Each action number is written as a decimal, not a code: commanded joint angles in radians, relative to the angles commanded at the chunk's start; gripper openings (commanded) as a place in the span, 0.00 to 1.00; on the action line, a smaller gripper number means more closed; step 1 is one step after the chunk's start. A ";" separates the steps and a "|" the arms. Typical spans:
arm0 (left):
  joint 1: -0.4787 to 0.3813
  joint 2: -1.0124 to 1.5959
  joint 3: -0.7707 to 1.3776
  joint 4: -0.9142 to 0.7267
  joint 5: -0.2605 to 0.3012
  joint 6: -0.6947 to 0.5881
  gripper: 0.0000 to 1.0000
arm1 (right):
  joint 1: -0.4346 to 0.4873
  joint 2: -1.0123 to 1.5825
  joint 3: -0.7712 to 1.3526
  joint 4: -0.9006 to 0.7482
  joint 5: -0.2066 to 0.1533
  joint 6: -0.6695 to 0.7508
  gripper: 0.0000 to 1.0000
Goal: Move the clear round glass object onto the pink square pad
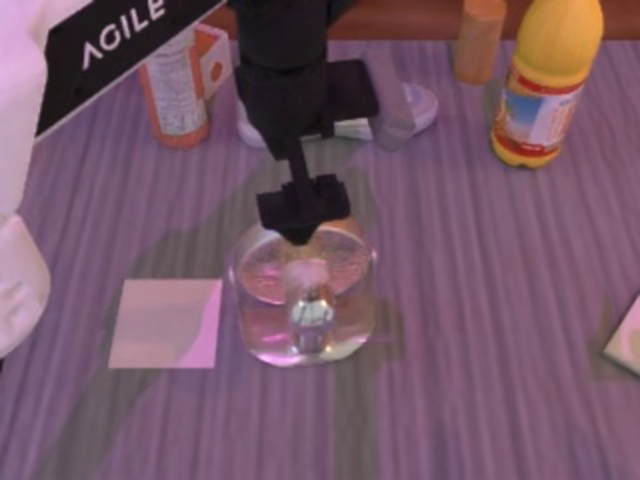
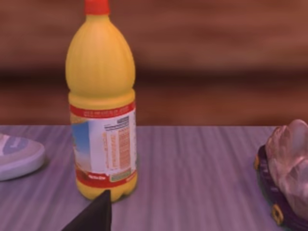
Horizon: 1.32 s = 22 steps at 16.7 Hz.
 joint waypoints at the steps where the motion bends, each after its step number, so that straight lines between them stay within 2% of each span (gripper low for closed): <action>1: -0.002 -0.003 -0.014 0.013 -0.001 0.002 1.00 | 0.000 0.000 0.000 0.000 0.000 0.000 1.00; 7: -0.002 -0.028 -0.219 0.188 -0.001 0.002 1.00 | 0.000 0.000 0.000 0.000 0.000 0.000 1.00; 12: -0.002 -0.031 -0.243 0.212 -0.001 0.002 1.00 | 0.000 0.000 0.000 0.000 0.000 0.000 1.00; 22: -0.002 -0.031 -0.243 0.212 -0.001 0.002 0.25 | 0.000 0.000 0.000 0.000 0.000 0.000 1.00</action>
